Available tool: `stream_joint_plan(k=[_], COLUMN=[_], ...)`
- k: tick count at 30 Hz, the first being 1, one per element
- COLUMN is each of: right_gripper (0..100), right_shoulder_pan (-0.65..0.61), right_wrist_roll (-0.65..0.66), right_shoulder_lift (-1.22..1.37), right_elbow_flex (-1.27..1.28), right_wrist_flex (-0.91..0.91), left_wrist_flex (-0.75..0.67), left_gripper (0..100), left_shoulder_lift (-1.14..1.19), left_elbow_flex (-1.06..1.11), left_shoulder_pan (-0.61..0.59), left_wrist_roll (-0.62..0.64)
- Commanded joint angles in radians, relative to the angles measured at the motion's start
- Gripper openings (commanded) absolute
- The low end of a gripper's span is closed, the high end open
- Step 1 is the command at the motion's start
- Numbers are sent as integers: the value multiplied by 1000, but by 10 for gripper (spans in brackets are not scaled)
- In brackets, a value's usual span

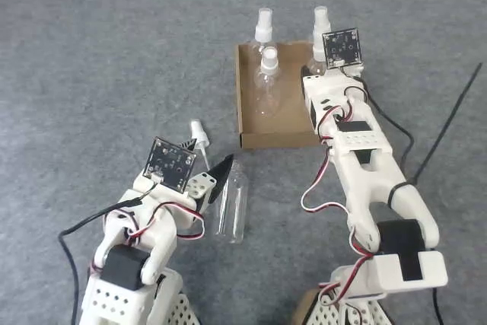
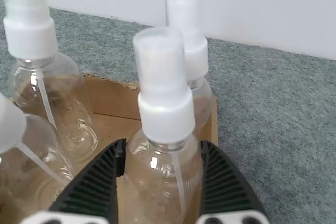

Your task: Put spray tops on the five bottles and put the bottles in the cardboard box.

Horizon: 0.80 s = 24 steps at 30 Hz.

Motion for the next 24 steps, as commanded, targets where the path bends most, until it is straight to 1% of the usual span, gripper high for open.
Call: stream_joint_plan(k=[1, 9, 11, 16, 18, 20, 24], right_gripper=[7, 9, 49, 210, 258, 285, 293], right_shoulder_pan=[7, 7, 7, 4, 4, 2, 2], right_wrist_roll=[-6, -6, -6, -8, -6, -6, -6], right_shoulder_lift=[-10, -8, -8, -7, -7, -7, -7], right_elbow_flex=[-58, -58, -58, -54, -54, -54, -54], right_wrist_flex=[-19, -19, -19, -18, -13, -12, -13], left_wrist_flex=[-23, -23, -23, -23, -23, -25, -31], left_gripper=[222, 222, 222, 222, 222, 222, 222], left_shoulder_lift=[-18, -18, -18, -18, -18, -18, -18], left_elbow_flex=[-10, -8, -8, -8, -8, -8, 2], left_shoulder_pan=[-3, -3, -3, -3, -3, -3, -3], left_wrist_roll=[-8, -8, -8, -8, -8, -8, -8])
